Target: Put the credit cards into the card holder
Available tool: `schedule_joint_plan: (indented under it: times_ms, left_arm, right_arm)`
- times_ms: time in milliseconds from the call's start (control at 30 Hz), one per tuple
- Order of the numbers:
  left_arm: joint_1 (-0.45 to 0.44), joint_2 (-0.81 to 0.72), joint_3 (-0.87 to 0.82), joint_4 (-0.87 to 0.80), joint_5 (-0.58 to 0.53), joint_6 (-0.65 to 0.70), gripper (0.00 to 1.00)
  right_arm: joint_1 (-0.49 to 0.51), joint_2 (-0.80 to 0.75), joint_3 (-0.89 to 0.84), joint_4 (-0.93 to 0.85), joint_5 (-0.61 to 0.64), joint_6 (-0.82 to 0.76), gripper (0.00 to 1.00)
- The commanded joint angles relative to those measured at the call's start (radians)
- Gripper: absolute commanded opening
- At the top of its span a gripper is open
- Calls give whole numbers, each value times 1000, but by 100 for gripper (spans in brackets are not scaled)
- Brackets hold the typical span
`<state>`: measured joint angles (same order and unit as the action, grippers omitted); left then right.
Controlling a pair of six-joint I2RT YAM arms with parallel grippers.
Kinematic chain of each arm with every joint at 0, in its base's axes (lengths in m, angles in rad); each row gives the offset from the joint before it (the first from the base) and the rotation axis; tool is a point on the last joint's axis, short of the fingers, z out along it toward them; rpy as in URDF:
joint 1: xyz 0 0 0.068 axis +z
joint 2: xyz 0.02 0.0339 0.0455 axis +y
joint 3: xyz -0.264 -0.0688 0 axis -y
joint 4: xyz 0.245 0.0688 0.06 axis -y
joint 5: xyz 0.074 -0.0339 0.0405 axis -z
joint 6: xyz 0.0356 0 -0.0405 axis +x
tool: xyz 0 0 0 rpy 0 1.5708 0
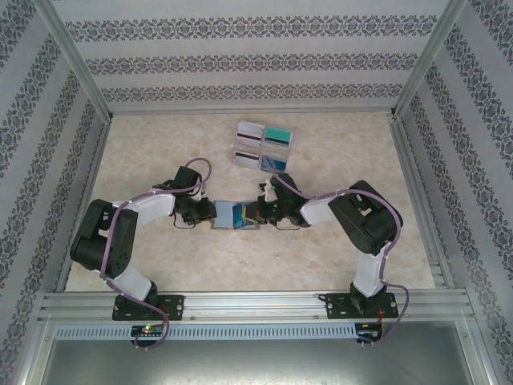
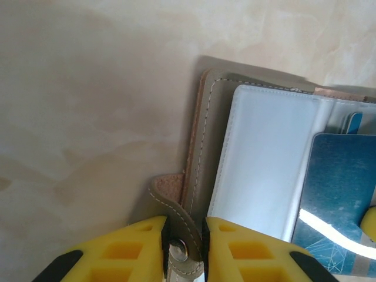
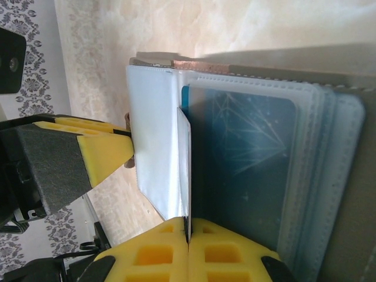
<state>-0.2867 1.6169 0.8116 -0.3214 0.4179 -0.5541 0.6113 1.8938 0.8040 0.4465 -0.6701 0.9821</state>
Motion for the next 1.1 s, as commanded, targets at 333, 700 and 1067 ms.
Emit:
schedule_joint_plan:
  times_ms: [333, 700, 1067]
  left_arm:
    - [-9, 12, -29, 21, 16, -17, 23]
    - [-14, 19, -25, 27, 21, -21, 22]
    - [-23, 21, -24, 31, 20, -27, 21]
  right_arm:
    - [4, 95, 82, 5, 2, 0, 0]
    - [27, 150, 129, 9, -7, -8, 0]
    - [54, 180, 193, -69, -66, -40, 0]
